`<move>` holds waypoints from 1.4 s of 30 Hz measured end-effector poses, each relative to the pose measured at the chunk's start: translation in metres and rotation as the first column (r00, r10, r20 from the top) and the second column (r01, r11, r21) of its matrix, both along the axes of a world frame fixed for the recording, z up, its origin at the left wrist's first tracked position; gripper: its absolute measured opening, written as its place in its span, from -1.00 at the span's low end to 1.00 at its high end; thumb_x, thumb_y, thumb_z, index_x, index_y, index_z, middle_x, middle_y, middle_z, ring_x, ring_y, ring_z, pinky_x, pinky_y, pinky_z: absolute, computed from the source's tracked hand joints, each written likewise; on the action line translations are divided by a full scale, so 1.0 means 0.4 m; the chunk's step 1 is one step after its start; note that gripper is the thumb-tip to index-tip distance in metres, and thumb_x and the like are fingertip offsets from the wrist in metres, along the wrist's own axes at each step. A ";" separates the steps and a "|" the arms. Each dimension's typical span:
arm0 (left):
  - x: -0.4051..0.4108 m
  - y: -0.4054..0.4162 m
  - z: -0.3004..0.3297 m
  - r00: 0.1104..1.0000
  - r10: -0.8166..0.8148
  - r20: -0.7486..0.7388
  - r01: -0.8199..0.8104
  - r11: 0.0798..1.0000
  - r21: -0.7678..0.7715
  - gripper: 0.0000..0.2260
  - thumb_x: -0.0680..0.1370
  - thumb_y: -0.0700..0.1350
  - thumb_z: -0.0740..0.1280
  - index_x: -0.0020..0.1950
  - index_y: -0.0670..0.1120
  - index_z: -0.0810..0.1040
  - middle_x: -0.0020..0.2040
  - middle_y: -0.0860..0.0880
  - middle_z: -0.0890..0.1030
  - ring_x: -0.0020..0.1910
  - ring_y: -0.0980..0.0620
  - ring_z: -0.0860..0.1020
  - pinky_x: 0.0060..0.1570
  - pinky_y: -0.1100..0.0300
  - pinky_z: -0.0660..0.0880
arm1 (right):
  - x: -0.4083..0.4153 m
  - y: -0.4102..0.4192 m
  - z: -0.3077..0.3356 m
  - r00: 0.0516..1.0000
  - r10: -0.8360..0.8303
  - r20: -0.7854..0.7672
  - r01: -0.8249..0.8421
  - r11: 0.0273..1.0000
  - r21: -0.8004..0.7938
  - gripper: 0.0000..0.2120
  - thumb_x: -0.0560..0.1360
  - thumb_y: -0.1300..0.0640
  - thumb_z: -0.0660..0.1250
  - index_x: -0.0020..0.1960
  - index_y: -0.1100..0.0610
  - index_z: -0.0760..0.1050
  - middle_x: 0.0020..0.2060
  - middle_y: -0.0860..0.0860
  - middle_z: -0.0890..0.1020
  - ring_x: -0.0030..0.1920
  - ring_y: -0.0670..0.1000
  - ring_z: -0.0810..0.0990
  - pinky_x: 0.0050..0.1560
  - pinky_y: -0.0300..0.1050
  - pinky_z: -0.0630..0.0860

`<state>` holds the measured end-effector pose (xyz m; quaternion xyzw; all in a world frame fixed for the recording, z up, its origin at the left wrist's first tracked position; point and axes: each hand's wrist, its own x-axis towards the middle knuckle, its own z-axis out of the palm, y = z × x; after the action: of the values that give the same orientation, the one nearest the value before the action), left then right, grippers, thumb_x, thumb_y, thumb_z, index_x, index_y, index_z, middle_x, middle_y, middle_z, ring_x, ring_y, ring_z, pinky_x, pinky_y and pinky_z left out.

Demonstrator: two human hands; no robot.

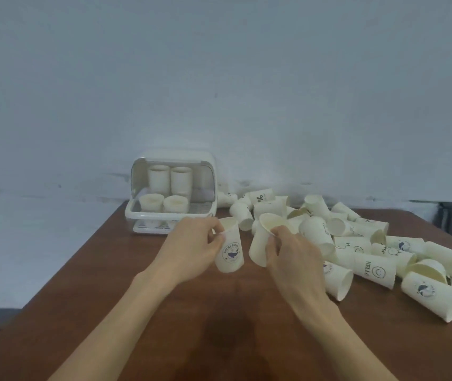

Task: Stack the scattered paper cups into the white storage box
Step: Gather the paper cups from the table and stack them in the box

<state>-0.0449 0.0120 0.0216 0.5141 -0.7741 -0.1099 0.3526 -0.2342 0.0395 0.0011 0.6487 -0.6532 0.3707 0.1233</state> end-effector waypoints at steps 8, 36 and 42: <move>0.110 -0.013 -0.004 0.996 0.084 -0.006 -0.084 0.996 0.011 -0.90 0.52 -0.07 0.31 -0.18 0.03 0.57 -0.34 0.08 0.62 -0.29 0.12 0.55 -0.14 0.07 0.51 | 0.105 -0.041 -0.004 0.994 0.098 -0.051 -0.097 0.995 0.011 -0.84 0.57 0.12 0.20 -0.02 0.14 0.54 -0.26 0.09 0.60 -0.20 0.14 0.51 -0.23 0.01 0.33; 0.282 -0.268 -0.048 0.860 0.509 0.025 -0.496 0.848 -0.188 -0.77 0.61 -0.07 0.12 0.02 -0.04 0.58 -0.09 -0.09 0.64 -0.11 -0.17 0.55 -0.18 0.03 0.47 | 0.368 -0.343 -0.009 0.965 0.259 0.044 -0.257 0.966 -0.040 -0.80 0.57 0.13 0.21 0.11 0.14 0.56 -0.13 0.12 0.64 -0.08 0.16 0.56 -0.13 -0.01 0.43; 0.336 -0.397 -0.013 0.851 0.524 0.028 -0.504 0.832 -0.230 -0.79 0.60 -0.19 0.14 -0.16 -0.13 0.51 -0.16 -0.15 0.60 -0.16 -0.21 0.50 -0.25 0.05 0.37 | 0.399 -0.419 0.003 0.958 0.254 0.135 -0.255 0.967 -0.016 -0.81 0.55 0.11 0.20 0.05 0.11 0.56 -0.15 0.11 0.67 -0.09 0.19 0.58 -0.12 0.02 0.48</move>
<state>0.0895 -0.1467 0.0164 0.6665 -0.6296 0.0963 0.3873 -0.0746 -0.1282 0.0024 0.7006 -0.5715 0.4263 0.0291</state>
